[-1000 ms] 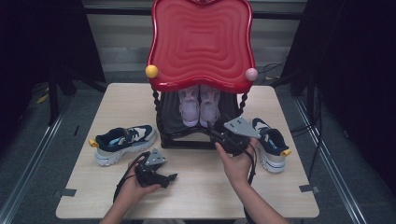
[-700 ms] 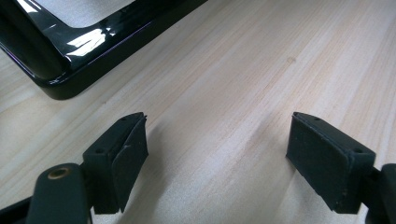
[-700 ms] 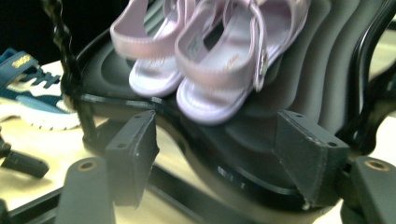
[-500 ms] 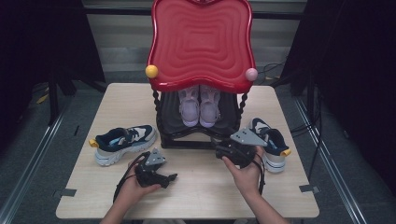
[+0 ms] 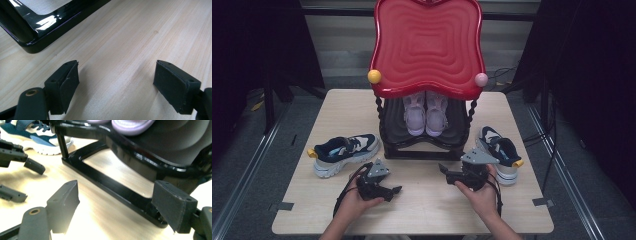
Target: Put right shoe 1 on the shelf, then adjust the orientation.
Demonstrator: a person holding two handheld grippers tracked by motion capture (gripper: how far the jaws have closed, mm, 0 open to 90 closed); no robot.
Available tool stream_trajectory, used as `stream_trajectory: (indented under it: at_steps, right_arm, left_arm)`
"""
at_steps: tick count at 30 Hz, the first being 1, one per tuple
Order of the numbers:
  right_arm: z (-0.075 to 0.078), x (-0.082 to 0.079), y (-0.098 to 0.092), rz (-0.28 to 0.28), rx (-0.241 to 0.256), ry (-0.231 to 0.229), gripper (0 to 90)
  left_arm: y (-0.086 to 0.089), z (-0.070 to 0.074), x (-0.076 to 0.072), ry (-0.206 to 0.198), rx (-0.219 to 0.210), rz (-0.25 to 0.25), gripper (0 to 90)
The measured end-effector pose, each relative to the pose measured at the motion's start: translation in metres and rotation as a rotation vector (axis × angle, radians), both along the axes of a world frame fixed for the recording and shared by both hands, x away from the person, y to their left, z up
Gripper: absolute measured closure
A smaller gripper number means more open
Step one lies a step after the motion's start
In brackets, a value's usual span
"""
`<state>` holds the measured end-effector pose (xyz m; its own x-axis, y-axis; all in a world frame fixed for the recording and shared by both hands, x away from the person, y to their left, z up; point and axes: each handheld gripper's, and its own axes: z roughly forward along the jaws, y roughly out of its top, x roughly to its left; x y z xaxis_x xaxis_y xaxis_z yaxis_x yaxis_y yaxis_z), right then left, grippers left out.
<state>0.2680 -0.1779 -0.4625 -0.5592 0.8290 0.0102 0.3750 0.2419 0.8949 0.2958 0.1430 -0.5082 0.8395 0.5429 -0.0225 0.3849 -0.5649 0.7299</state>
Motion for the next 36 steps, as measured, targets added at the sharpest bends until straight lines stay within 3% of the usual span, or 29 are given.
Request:
stream_trajectory:
  at_steps: [19,30,36]
  right_arm:
    - [-0.026,-0.009,-0.021,0.066,-0.014,0.113,17.1]
    - [-0.036,-0.015,-0.048,0.072,-0.048,0.199,14.6]
    - [-0.041,-0.018,-0.058,0.076,-0.096,0.221,14.5]
  left_arm:
    - [0.0,0.0,0.0,0.0,0.0,0.0,19.8]
    - [0.0,0.0,-0.001,-0.002,-0.001,0.002,19.6]
    - [0.0,0.0,-0.001,-0.002,0.001,0.003,19.4]
